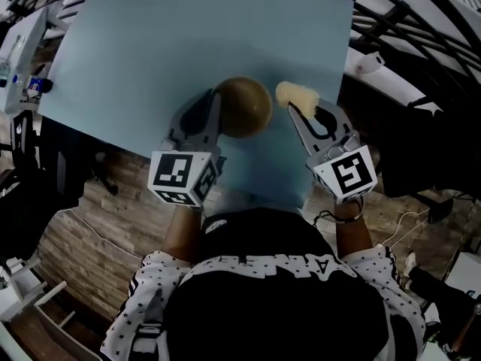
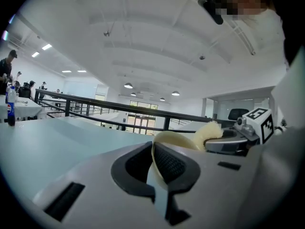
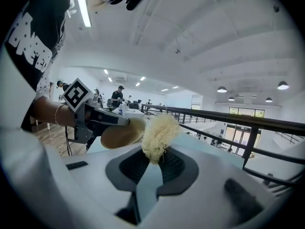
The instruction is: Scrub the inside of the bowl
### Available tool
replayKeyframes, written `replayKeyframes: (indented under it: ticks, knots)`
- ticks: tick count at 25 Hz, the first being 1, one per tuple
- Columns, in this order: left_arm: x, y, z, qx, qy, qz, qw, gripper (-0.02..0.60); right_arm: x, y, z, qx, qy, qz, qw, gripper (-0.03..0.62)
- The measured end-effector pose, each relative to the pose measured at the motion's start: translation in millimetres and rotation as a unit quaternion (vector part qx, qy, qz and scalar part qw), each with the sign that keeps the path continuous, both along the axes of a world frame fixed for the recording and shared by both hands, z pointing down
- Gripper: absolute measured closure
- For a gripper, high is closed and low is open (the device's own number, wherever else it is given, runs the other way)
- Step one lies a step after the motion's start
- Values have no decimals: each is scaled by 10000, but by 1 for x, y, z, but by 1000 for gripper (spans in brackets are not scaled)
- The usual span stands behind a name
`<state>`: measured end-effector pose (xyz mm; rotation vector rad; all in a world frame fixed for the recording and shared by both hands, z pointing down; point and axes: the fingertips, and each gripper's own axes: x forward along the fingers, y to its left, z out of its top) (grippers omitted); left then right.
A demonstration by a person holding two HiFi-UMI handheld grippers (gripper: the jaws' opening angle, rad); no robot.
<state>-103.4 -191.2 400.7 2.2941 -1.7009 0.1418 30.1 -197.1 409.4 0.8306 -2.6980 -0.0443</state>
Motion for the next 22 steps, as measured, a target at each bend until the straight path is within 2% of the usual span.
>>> replayKeyframes:
  ticks: [16, 22]
  knots:
    - [10, 2, 88, -954, 260, 256, 9948, 557, 0, -3, 36, -347, -54, 46, 9994, 534]
    - [13, 1, 109, -1170, 168, 323, 9925, 557, 0, -5, 45, -430, -86, 48, 9990, 534]
